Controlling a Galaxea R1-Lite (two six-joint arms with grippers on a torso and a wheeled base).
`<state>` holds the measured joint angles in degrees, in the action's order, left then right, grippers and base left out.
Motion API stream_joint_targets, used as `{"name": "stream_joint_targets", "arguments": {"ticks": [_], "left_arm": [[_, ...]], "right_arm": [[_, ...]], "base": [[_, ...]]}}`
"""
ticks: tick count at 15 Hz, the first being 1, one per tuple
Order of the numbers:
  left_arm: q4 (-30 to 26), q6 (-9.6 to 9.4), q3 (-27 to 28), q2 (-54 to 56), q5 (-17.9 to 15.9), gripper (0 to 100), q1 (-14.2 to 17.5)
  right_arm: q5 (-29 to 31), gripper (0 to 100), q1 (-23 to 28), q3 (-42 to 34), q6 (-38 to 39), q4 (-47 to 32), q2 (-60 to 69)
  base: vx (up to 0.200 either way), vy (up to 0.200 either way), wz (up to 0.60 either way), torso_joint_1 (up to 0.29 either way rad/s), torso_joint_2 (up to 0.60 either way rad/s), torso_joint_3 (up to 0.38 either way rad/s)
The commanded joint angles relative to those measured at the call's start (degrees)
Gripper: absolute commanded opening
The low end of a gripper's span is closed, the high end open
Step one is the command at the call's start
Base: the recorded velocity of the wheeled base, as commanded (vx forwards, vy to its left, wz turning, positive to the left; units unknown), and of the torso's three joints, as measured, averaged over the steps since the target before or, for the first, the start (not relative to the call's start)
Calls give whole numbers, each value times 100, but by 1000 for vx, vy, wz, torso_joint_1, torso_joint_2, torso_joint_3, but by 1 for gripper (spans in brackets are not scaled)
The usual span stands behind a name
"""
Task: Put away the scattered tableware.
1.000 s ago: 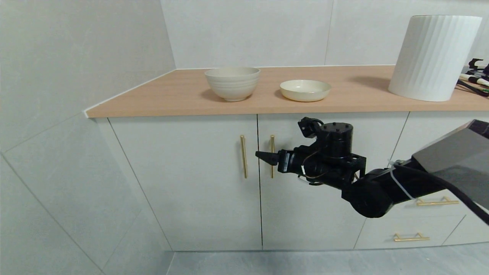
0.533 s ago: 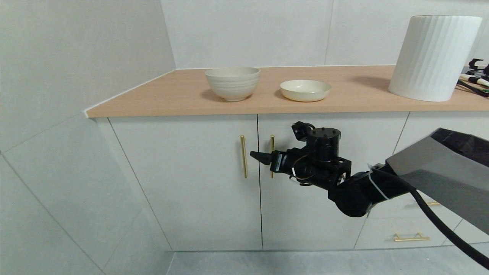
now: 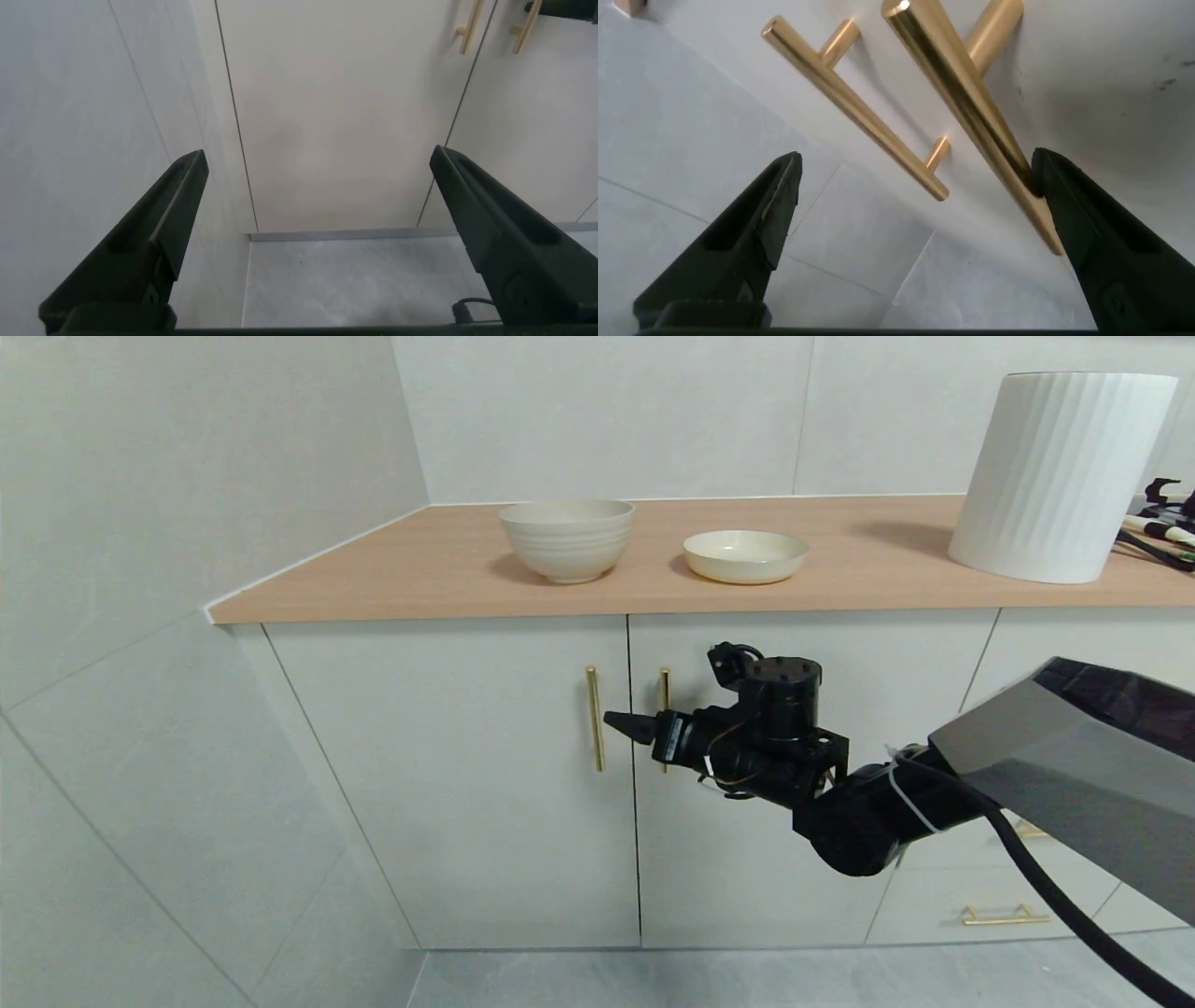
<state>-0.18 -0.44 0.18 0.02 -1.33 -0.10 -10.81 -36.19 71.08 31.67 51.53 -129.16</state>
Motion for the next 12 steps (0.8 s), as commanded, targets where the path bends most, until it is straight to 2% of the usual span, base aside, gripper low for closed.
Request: {"name": "stream_joint_targets", "arguments": {"ticks": [1,3,8,12], "left_arm": [[1,0,-1,-2,1,100,1],[1,0,-1,-2,1,100,1],[1,0,-9,-2,1,100,1],[1,0,-1,-2,1,100,1]], "right_arm": [[-35,100,-72,-68,6,-3,66],[-61,100,-90,-147,23,-3,145],[-571,100,-195,-1035,23,-3,822],[-1494,100,-204,-2520,-3,147,1903]], "base": [[0,0,0,0,0,0],[0,0,0,0,0,0],[0,0,0,0,0,0],[0,0,0,0,0,0]]}}
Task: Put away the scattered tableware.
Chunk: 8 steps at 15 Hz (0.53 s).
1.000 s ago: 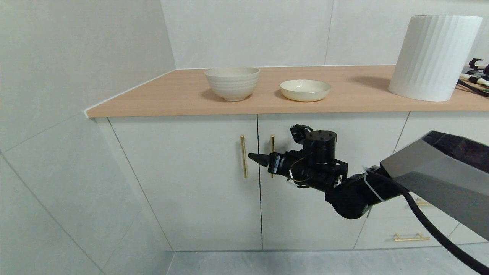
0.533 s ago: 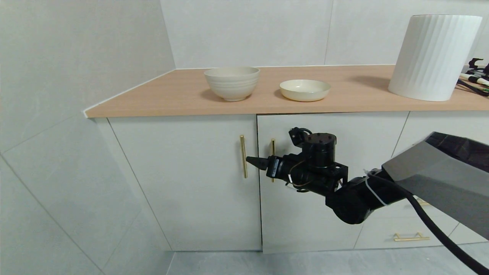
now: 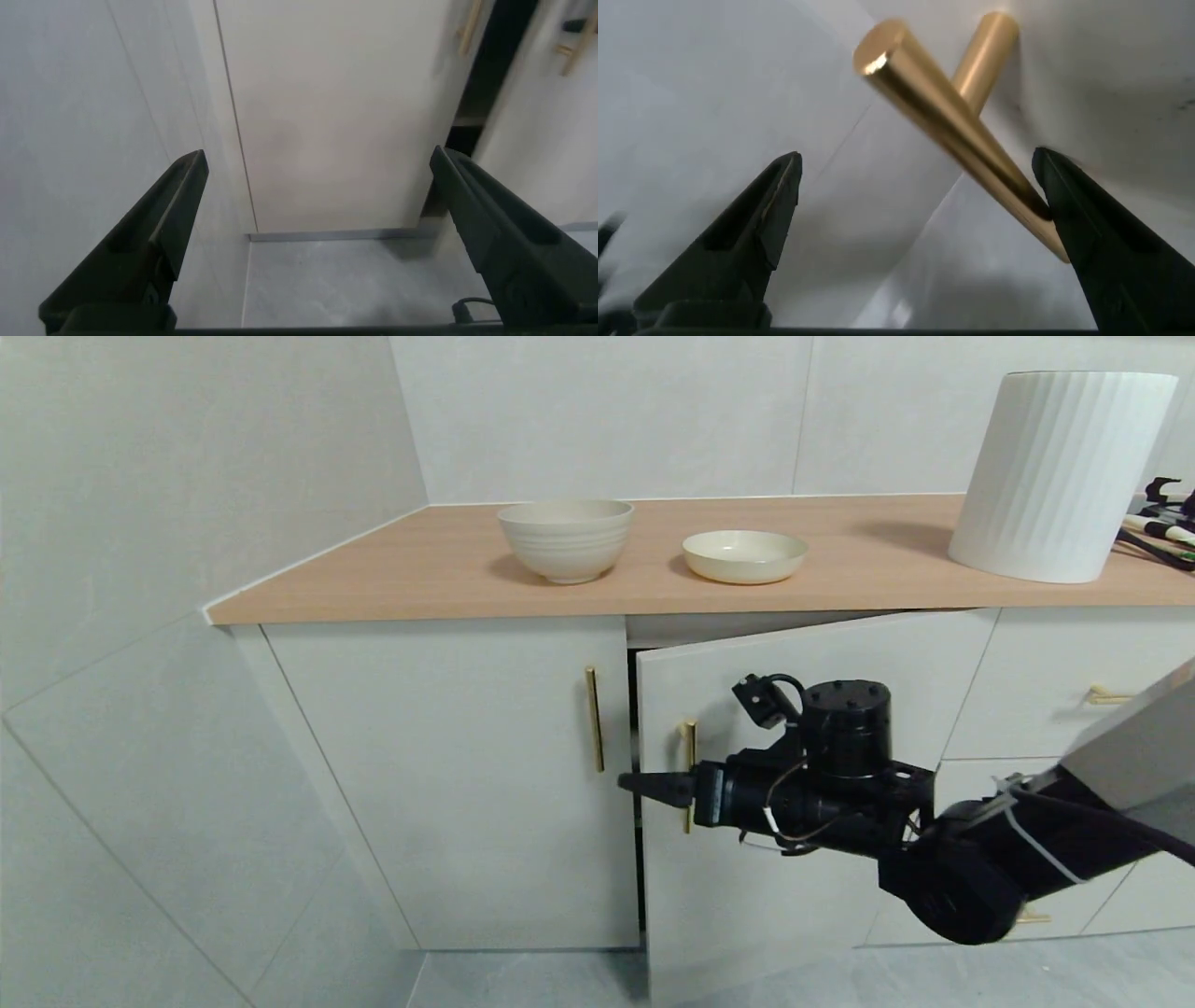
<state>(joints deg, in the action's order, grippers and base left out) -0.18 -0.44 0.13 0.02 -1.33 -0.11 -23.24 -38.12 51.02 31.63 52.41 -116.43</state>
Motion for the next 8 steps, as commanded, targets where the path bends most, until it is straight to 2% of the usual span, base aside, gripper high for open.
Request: {"name": "stream_joint_targets", "arguments": {"ticks": [1,4,8], "left_arm": [[1,0,-5,-2,1,100,2],[1,0,-5,-2,1,100,2],[1,0,4,-2,1,100,2]], "right_arm": [[-480,100,-2,-901,1,138,938],[-814,100,-46,-1551,1,147,1501],[-893,100,-82,-2149,-17,156,1887]], "base": [[0,0,0,0,0,0],[0,0,0,0,0,0],[0,0,0,0,0,0]]}}
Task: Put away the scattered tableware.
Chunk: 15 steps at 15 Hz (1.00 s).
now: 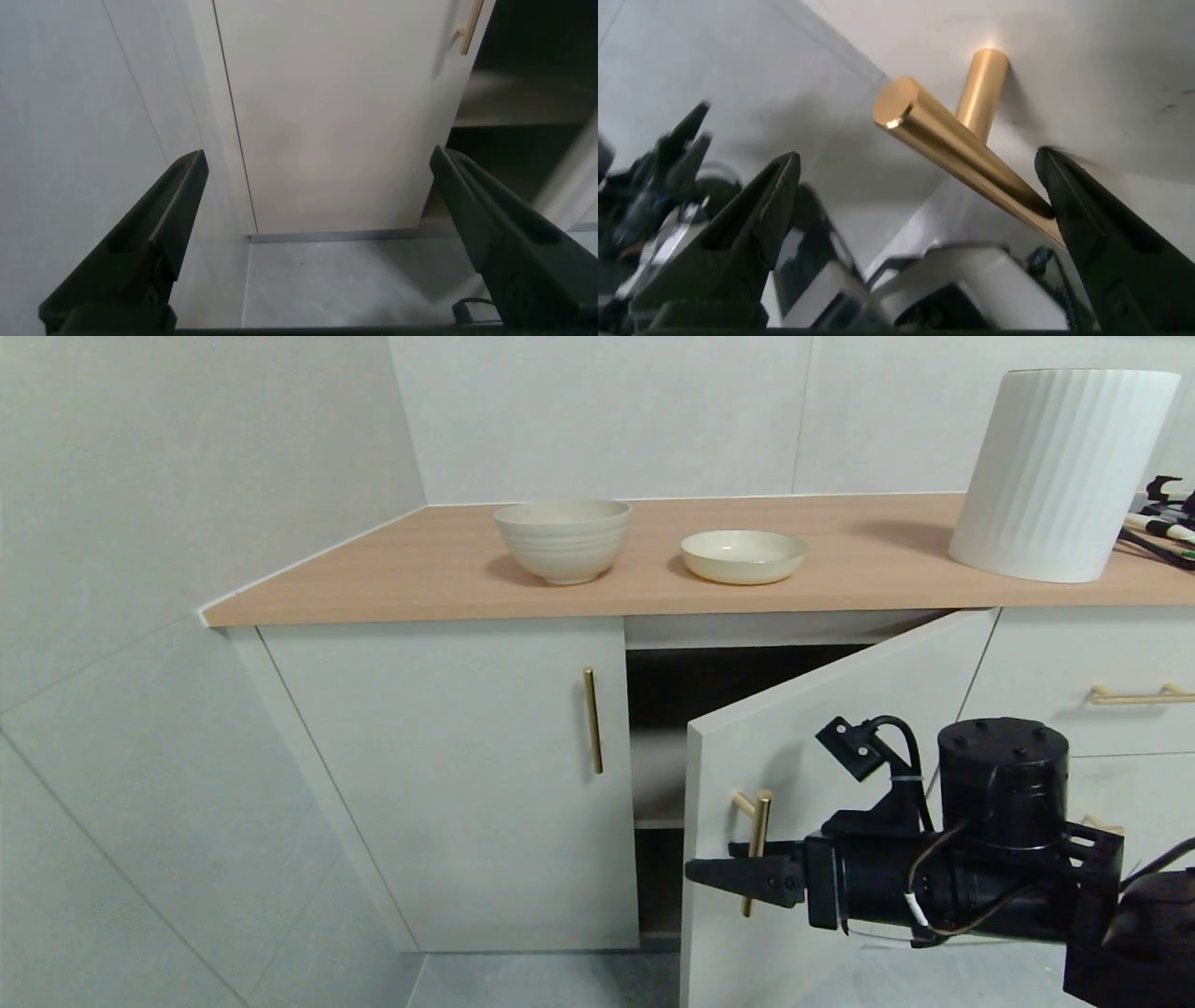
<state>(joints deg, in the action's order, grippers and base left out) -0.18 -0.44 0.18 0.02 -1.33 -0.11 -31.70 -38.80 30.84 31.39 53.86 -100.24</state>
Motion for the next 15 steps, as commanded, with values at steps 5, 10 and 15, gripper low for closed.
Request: {"name": "stream_joint_targets", "arguments": {"ticks": [5,10,15], "left_arm": [[1,0,-9,-2,1,100,2],[-140,-158,702,-275,-394,100,-51],[-500,-158,3014,-3562,-1871,100,-94]], "right_arm": [[-65,100,-40,-157,7,11,277],[-56,100,-48,-157,7,19,286],[-56,100,-128,-157,7,19,268]], "base": [[0,0,0,0,0,0],[0,0,0,0,0,0],[0,0,0,0,0,0]]}}
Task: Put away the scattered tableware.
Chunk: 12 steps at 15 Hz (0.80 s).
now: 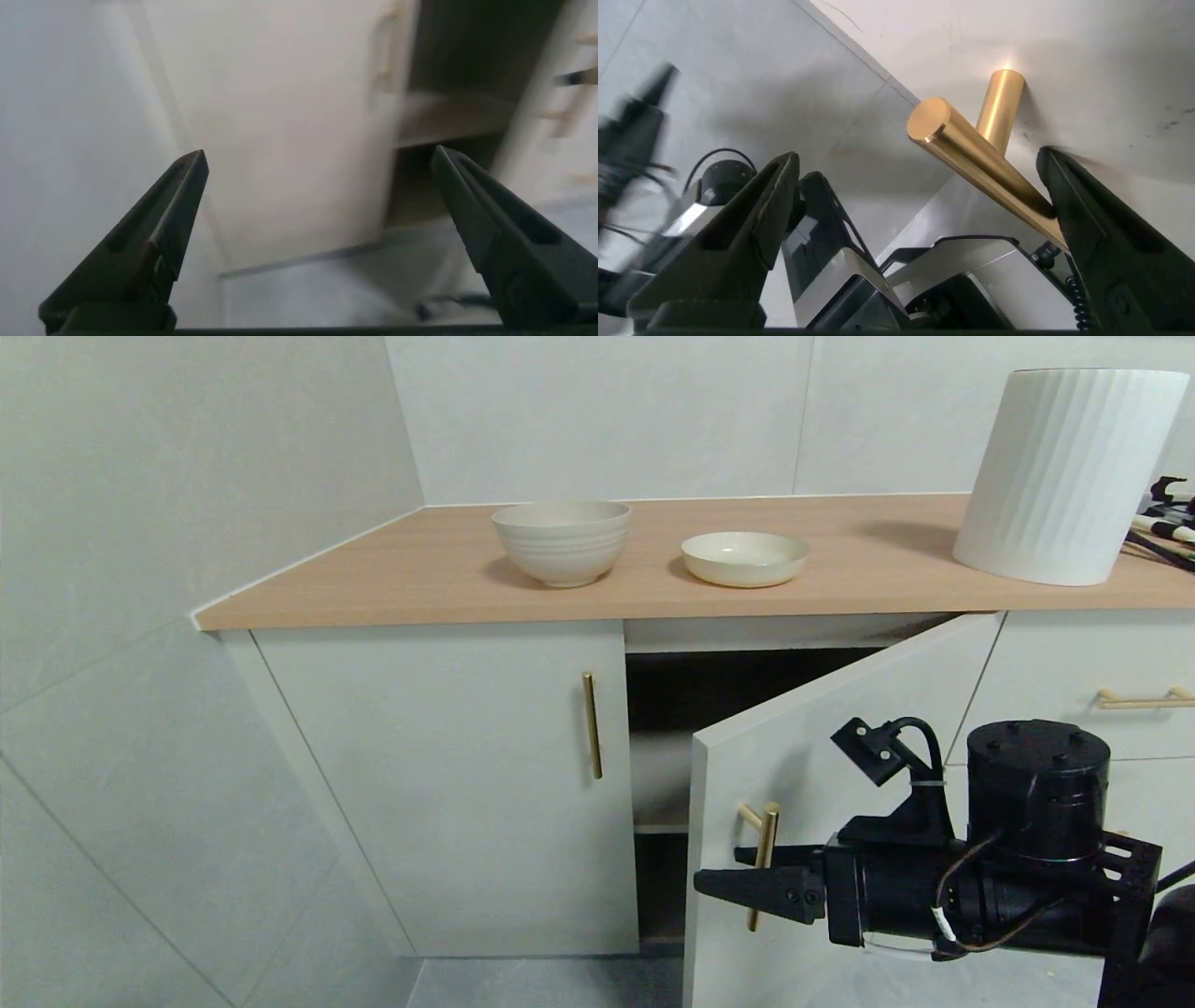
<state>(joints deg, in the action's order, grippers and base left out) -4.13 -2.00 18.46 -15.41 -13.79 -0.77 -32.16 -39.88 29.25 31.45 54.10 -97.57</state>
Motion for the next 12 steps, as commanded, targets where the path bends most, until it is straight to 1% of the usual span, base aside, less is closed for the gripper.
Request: {"name": "stream_joint_targets", "arguments": {"ticks": [1,2,3,4,5,6,7,8,10,11,12], "left_arm": [[-105,15,1494,-2678,-898,100,-99],[-88,42,1723,-3469,-1214,100,-345],[18,86,1784,-4093,-1319,100,-732],[123,130,1784,-4357,-1319,100,-916],[387,209,1775,-4831,-1319,100,-1206],[1257,437,1749,-5859,-1319,100,-1707],[1758,604,1749,-6404,-1319,100,-1980],[2101,736,1749,-6765,-1311,100,-2147],[3085,1140,1652,-7793,-1311,100,-2621],[3621,1299,1565,-8259,-1311,100,-2753],[4113,1395,1538,-8734,-1293,100,-2815]], "right_arm": [[-10,100,-38,-7,1,-5,-7],[-10,100,-64,2,1,-5,-16],[-10,100,-64,11,1,-5,-42],[-10,100,-73,20,1,-5,-78],[-10,100,-99,29,1,13,-122],[-1,100,-108,2,-7,224,-227],[8,100,-108,-7,-7,355,-271],[8,100,-108,-24,1,408,-297],[8,100,-117,-50,1,443,-324],[8,100,-143,-59,1,452,-341],[8,100,-178,-59,1,452,-341]], "base": [[0,0,0,0,0,0],[0,0,0,0,0,0],[0,0,0,0,0,0],[0,0,0,0,0,0],[0,0,0,0,0,0],[0,0,0,0,0,0],[0,0,0,0,0,0],[0,0,0,0,0,0],[0,0,0,0,0,0],[0,0,0,0,0,0],[0,0,0,0,0,0]]}}
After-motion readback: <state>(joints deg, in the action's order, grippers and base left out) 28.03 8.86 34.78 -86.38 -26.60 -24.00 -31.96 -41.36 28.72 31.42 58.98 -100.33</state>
